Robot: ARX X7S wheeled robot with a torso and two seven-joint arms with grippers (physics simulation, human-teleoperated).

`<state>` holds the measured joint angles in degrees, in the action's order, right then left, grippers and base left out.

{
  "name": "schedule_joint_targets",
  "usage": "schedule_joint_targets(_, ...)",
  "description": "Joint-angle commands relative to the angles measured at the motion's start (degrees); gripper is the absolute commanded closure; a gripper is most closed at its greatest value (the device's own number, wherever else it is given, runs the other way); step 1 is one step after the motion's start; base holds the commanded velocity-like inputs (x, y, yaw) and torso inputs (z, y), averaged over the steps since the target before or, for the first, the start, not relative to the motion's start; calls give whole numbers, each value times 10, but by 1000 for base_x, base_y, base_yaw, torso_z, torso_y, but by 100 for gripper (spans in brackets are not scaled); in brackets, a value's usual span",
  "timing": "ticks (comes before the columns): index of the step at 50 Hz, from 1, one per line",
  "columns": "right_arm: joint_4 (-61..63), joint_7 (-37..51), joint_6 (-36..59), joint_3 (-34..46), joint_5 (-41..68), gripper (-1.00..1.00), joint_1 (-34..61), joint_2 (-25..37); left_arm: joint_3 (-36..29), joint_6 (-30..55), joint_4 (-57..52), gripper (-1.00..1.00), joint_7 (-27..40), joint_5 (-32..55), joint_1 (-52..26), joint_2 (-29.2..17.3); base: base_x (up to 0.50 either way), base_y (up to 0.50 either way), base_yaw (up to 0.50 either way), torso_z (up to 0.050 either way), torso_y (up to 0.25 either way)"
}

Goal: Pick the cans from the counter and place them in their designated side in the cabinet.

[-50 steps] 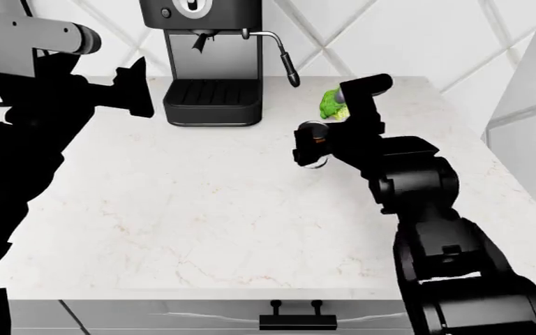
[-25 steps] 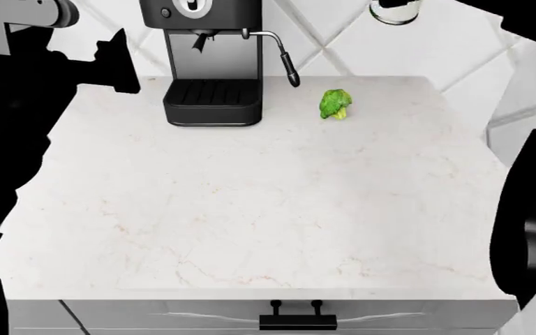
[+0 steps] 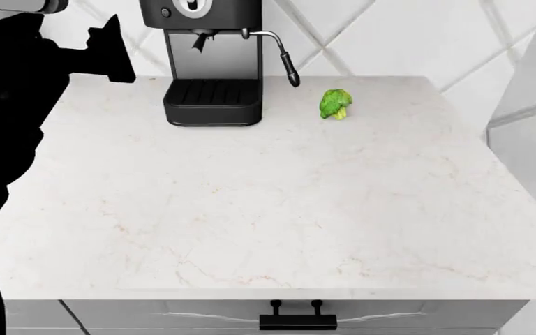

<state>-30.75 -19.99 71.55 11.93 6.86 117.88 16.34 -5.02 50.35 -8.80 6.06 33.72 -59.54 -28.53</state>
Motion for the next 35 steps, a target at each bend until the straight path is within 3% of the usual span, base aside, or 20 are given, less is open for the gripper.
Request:
schedule_joint_targets(1,-292,0,-185,45,-44,100,166,-28,0,0,-6,-100,2,2,-2,-1,0,0,0,0,0)
schedule_joint_targets(9,-310,-46,-216,-61,-219,100,171,-61,0,2,-7,-100,3,4,-6,-2,0,0,0,0,0)
schedule_joint_targets(16,-280,-58,-210,-88,-302,100,171,-63,-2,2,-1,-100,4,2,-17,-3,0,0,0,0,1)
schedule_joint_targets(35,-291,-13,-235,-91,-315,100,171,-64,-26,-95,184,-100,4,-82,-124,11,0,0,0,1,1)
